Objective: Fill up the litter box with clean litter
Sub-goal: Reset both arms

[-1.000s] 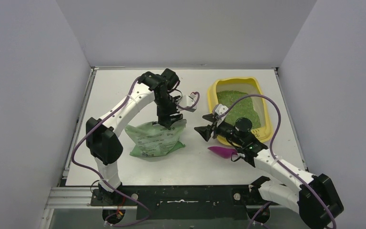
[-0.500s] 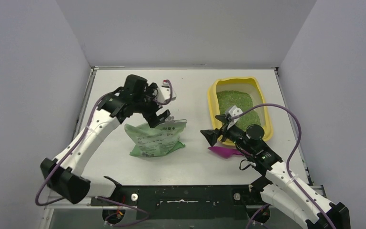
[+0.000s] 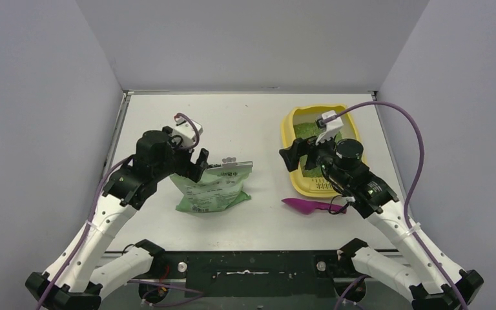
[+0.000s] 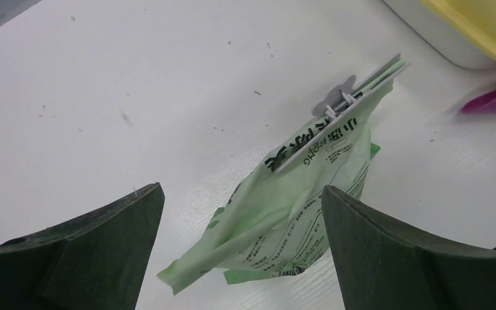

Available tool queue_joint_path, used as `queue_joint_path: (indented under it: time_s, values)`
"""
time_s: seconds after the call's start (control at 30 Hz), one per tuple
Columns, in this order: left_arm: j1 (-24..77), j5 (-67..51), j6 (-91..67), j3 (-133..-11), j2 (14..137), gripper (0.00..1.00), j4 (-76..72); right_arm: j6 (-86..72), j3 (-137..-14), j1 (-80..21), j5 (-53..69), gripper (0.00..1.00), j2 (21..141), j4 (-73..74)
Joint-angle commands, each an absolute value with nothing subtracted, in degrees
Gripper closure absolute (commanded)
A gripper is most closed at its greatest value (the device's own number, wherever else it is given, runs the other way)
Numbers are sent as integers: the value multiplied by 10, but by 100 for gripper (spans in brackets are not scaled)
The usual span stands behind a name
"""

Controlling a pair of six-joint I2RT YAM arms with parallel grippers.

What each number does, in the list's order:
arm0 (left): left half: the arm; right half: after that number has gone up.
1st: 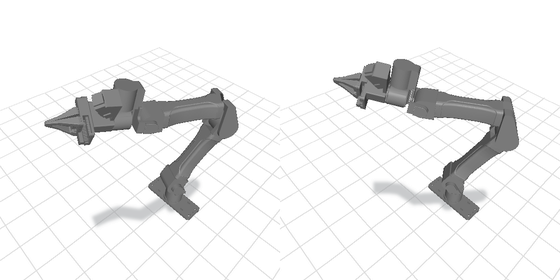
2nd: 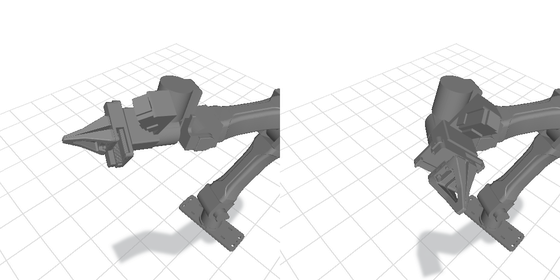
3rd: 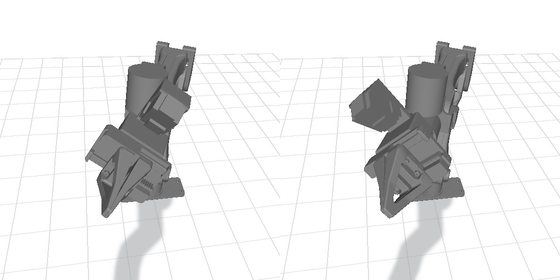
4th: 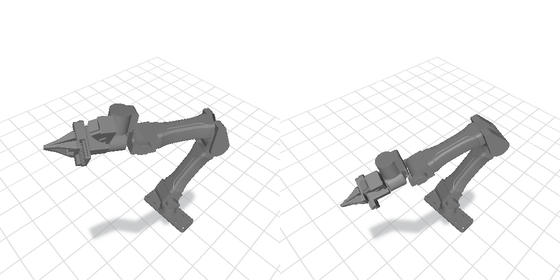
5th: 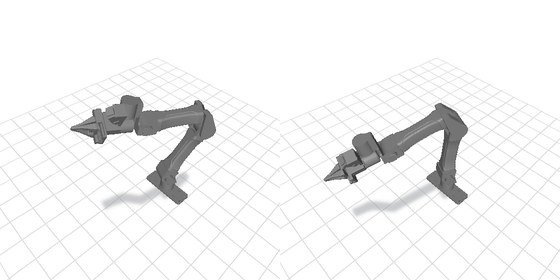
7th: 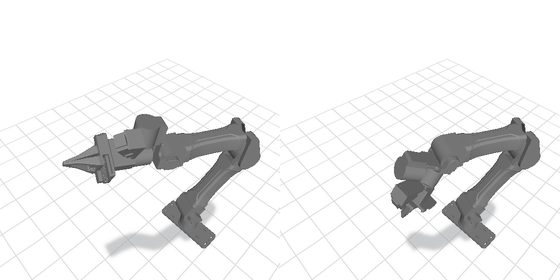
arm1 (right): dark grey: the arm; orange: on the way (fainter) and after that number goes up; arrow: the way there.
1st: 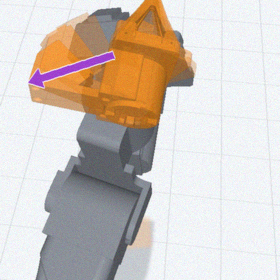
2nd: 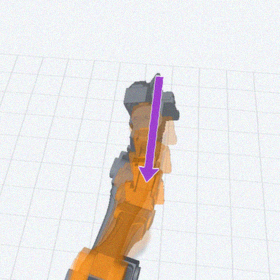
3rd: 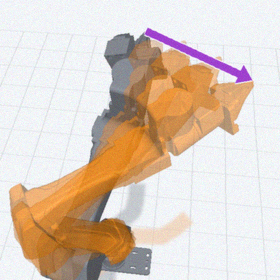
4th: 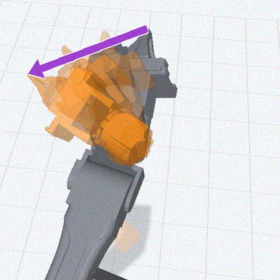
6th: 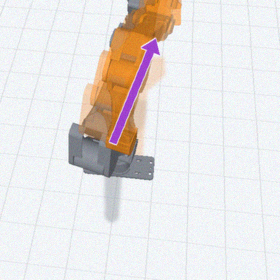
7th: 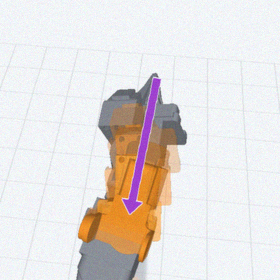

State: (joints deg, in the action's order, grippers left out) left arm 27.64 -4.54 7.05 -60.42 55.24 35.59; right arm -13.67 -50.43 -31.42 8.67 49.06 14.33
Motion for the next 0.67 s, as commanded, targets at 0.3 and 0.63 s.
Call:
queue_joint_path:
  time_s: [0.3,0.63]
  values:
    - [280,296,-101,-613,472,8,438,-239,-683,-301,-211,0,591,404]
    - [298,352,-124,-619,456,8,449,-260,-666,-301,-183,0,551,393]
